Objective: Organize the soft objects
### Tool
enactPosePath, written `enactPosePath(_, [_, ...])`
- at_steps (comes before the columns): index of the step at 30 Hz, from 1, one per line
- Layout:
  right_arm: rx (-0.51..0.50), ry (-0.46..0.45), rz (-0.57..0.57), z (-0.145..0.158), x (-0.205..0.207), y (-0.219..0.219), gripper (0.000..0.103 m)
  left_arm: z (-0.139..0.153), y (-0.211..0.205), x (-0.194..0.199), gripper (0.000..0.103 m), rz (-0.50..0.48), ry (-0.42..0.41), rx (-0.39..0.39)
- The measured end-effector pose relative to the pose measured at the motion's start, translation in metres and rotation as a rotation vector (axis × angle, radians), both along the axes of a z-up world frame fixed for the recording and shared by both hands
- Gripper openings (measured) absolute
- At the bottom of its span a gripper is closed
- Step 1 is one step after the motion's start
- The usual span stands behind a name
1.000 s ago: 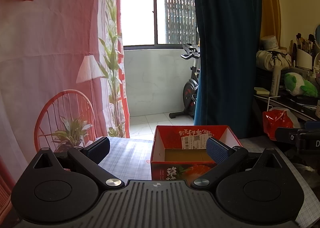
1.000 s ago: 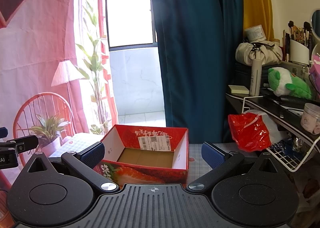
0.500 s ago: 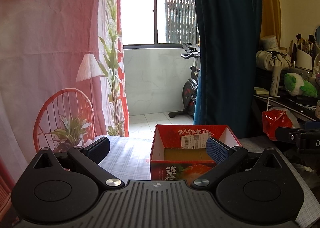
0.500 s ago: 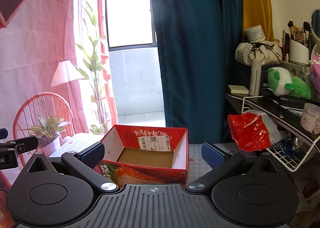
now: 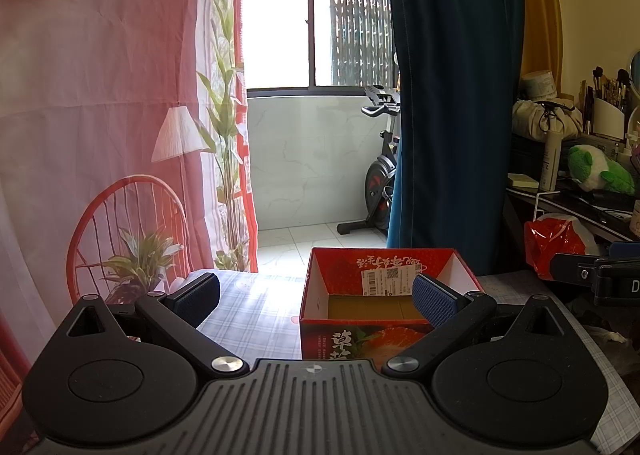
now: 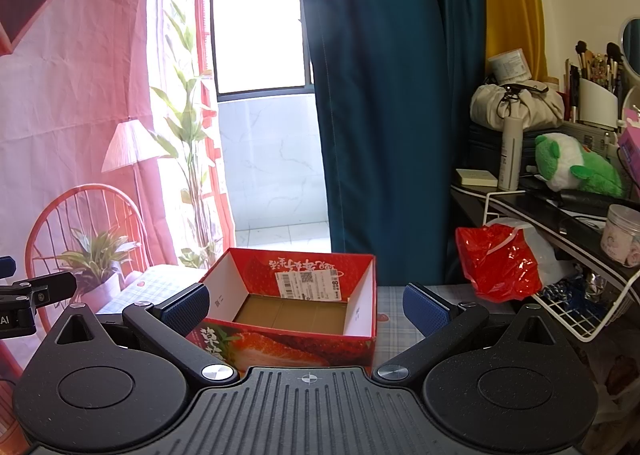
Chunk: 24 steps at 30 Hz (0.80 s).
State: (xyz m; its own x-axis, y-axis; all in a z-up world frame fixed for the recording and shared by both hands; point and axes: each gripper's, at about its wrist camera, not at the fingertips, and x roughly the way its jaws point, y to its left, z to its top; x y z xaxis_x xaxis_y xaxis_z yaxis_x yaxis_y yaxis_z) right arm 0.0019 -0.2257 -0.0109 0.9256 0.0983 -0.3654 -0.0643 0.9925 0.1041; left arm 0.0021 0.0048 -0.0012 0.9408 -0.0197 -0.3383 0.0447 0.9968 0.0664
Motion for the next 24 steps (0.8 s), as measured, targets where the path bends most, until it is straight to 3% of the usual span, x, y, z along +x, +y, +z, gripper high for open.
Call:
enactPosePath(13, [0.029,-0.024,0.002,-0.002,0.002,-0.009,0.103,-0.011,0.008,0.006,0.103,0.025,0.020,-0.026])
enactPosePath(18, [0.067,-0.041,0.018,-0.024,0.003,-0.013,0.103,-0.024,0.019,0.012,0.103,0.058,0.035,-0.083])
enactPosePath(24, [0.057,-0.010,0.032,-0.053,0.007,-0.005,0.103,-0.049,0.027,0.025,0.103,0.024,0.084,-0.072])
